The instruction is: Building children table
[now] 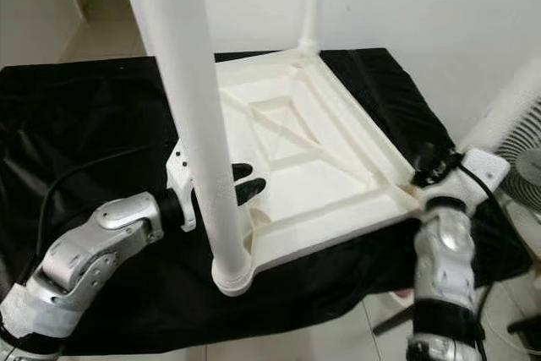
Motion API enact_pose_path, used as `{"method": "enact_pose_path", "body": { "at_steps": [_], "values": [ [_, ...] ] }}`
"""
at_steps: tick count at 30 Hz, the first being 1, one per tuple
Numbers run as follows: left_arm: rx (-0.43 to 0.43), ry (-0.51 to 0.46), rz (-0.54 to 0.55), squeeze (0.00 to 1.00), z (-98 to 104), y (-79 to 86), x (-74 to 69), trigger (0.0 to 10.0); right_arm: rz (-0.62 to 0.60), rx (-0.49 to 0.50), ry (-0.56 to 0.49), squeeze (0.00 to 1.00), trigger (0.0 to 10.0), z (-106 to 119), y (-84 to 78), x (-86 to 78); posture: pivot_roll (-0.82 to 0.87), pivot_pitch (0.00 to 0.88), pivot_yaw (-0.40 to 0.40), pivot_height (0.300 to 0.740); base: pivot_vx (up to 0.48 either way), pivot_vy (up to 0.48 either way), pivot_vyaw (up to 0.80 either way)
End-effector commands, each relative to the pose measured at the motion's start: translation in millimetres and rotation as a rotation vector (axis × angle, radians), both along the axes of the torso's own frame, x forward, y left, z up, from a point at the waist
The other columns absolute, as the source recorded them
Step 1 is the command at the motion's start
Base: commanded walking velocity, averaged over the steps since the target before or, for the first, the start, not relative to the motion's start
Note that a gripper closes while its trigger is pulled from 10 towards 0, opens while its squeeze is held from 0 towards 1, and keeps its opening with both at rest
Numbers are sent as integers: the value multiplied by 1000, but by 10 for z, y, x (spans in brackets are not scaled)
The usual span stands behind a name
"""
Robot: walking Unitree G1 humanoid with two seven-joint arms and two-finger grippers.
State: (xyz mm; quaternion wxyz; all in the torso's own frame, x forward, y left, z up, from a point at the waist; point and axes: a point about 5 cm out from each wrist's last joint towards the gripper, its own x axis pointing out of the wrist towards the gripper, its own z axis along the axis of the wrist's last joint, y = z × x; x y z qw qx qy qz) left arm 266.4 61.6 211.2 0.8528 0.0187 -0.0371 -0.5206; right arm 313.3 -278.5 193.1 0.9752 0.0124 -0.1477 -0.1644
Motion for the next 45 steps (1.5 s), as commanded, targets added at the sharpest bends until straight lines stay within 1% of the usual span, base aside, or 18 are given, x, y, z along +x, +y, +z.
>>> {"method": "enact_pose_path", "body": {
  "at_steps": [1,9,11,13,16,18,19,22,23,24,27,29,31,33,36,41,44,45],
  "values": [
    [5,18,-180,0,-21,-85,-146,10000,120,-17,4,0,10000,22,213,115,-16,141,-3,740,0,0,0],
    [-1,23,-168,0,-8,-97,-171,10000,192,-25,33,0,10000,2,315,280,2,145,-7,740,0,0,0],
    [-1,23,-168,0,-8,-97,-171,10000,192,-25,33,0,10000,2,315,280,2,145,-7,740,0,0,0],
    [0,26,-163,0,-9,-105,-172,10000,158,-17,37,0,10000,-26,250,291,8,144,-2,740,0,0,0],
    [0,27,-162,0,-10,-104,-175,10000,140,-13,36,0,10000,-39,219,286,7,143,1,740,0,0,0],
    [7,25,-141,0,-15,-85,-156,10000,119,-8,5,0,10000,-56,185,215,6,142,10,740,0,0,0],
    [7,25,-141,0,-15,-85,-156,10000,119,-8,5,0,10000,-56,185,215,6,142,10,740,0,0,0],
    [3,20,-99,0,-13,-56,-99,10000,136,-5,-56,0,10000,-70,246,51,2,140,20,740,0,0,0],
    [8,13,-85,0,-19,-49,-81,10000,123,-3,-79,0,10000,-77,274,-37,-1,137,26,740,0,0,0],
    [8,13,-85,0,-19,-49,-81,10000,123,-3,-79,0,10000,-77,274,-37,-1,137,26,740,0,0,0],
    [34,3,-54,0,-70,-5,-27,10000,40,-14,-109,0,10000,-110,301,-253,-9,133,32,740,0,0,0],
    [61,-1,-35,0,-121,44,14,10000,-7,-7,-109,0,10000,-136,289,-334,-12,129,35,740,0,0,0],
    [69,0,-29,0,-138,60,27,10000,-20,-4,-109,0,10000,-143,284,-357,-12,129,35,740,0,0,0],
    [83,-6,-14,0,-159,106,69,10000,-44,8,-105,0,10000,-177,272,-442,-16,123,40,740,0,0,0],
    [89,-11,-9,0,-164,124,85,10000,-50,8,-103,0,10000,-183,271,-476,-16,123,40,740,0,0,0],
    [144,-20,6,0,-234,214,116,10000,-11,-4,-92,0,10000,-190,346,-569,-22,112,43,740,0,0,0],
    [192,-29,20,0,-276,362,142,10000,147,1,-49,0,10000,-258,626,-664,-22,105,38,740,0,0,0],
    [192,-29,20,0,-276,362,142,10000,147,1,-49,0,10000,-258,626,-664,-22,105,38,740,0,0,0]
  ]
}}
